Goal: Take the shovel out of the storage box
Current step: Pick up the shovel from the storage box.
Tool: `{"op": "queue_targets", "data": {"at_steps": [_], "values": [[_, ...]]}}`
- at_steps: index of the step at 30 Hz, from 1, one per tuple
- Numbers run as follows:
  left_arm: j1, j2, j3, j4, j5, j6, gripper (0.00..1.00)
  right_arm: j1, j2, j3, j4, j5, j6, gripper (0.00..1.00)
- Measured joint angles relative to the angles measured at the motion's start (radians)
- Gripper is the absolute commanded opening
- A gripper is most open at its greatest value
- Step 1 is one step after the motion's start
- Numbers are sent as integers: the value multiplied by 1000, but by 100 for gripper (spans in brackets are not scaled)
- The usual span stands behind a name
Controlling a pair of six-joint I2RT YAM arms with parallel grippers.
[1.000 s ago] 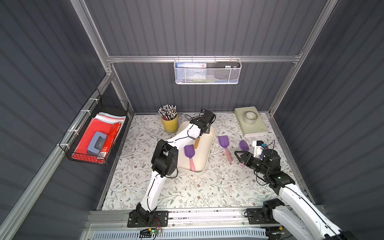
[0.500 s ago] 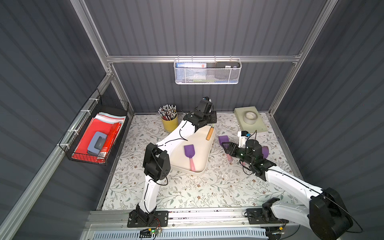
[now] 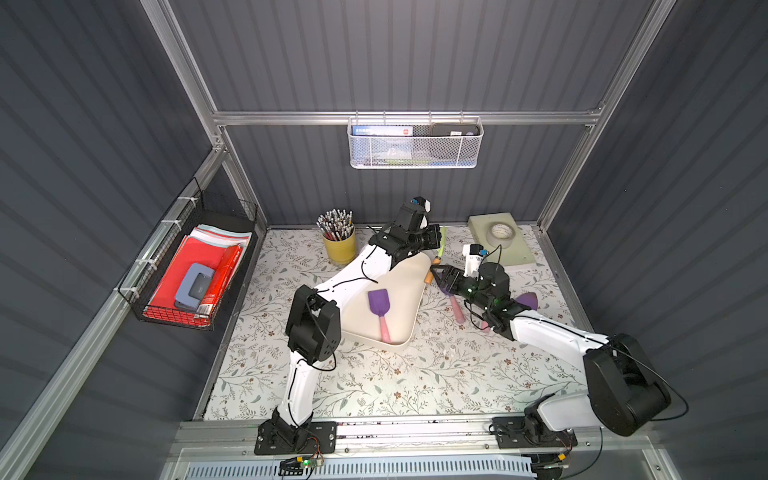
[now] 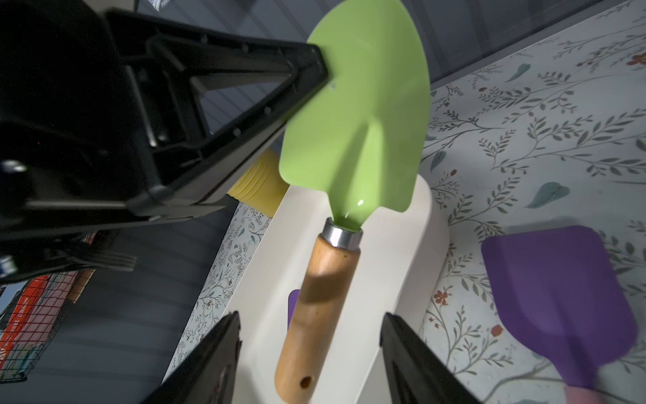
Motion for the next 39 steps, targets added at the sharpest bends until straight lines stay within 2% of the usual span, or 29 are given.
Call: {"op": "queue_targets", "data": {"at_steps": [6, 19, 22, 27, 29, 32, 33, 35, 39], "values": [[0, -13, 0, 15, 8, -5, 0, 7, 41, 1, 23, -9, 15, 63], [2, -21, -3, 19, 14, -7, 0, 15, 82, 40, 48, -4, 51, 20], [2, -23, -4, 22, 14, -6, 0, 14, 82, 41, 46, 2, 57, 11], [1, -31, -24, 23, 14, -4, 0, 18, 63, 41, 0, 8, 51, 3], [1, -36, -28, 21, 14, -5, 17, 20, 43, 41, -30, 17, 44, 2], [0, -42, -28, 18, -10, -3, 71, 23, -2, 40, -82, 35, 18, 1], [-1, -44, -28, 13, -24, -2, 85, 26, -21, 40, -99, 44, 10, 0], [-2, -51, -28, -1, -60, -2, 98, 29, -56, 40, -138, 68, -2, 0], [4, -80, -28, -42, -150, 8, 99, 30, -121, 35, -246, 148, -27, 0]]}}
